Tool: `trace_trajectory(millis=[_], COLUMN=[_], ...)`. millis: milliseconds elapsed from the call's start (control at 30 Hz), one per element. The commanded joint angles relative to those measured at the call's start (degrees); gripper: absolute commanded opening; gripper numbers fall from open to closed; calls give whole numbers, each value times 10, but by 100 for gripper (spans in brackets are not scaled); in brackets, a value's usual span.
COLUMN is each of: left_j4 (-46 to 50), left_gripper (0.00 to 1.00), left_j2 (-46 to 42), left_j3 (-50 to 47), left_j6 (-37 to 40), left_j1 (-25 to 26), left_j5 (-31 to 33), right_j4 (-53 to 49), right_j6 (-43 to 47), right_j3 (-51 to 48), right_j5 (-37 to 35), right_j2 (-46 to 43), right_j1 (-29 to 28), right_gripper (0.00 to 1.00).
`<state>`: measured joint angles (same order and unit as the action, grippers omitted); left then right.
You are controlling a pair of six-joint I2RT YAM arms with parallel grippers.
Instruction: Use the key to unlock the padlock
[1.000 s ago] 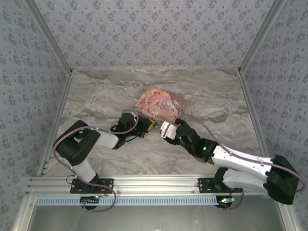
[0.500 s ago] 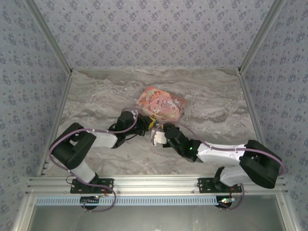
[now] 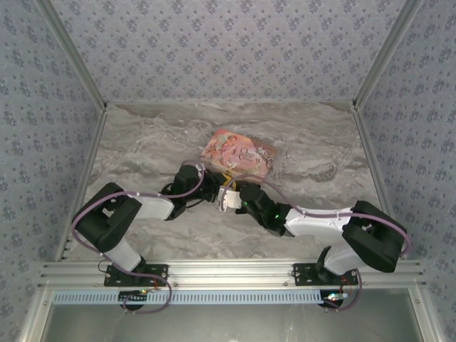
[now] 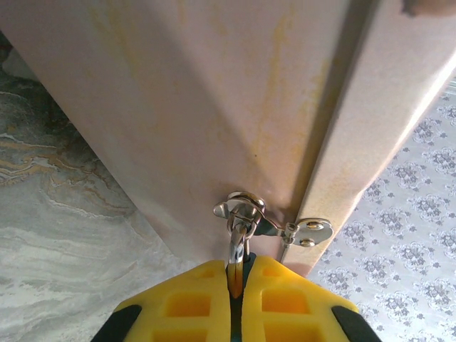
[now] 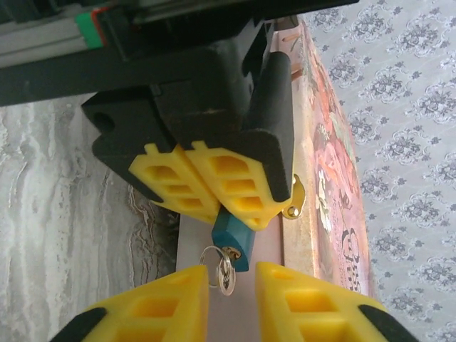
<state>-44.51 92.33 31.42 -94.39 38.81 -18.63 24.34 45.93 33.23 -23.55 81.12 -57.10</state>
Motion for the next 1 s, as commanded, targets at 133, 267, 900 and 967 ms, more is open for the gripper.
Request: trace_trajectory(millis=[133,267,900,967], left_j4=[-24,-25,-23,-23], left_gripper=[0,0,0,0], left_j2=[-22,-21,-19,-19], left_j3=[25,26,26,25], left_j6=[-6,-9,-9,-9], left_j1=[6,6,7,7], left_j5=[-9,-10,-12,-11], right_j4=[16,23,7,-8], right_j6=[-12,-17,-77,-120], right_j3=[17,15,35,41], right_j5=[6,0,-6,-3], right_j2=[14,19,25,20], right_j1=[10,15,28,27], right_gripper=[17,16,0,0])
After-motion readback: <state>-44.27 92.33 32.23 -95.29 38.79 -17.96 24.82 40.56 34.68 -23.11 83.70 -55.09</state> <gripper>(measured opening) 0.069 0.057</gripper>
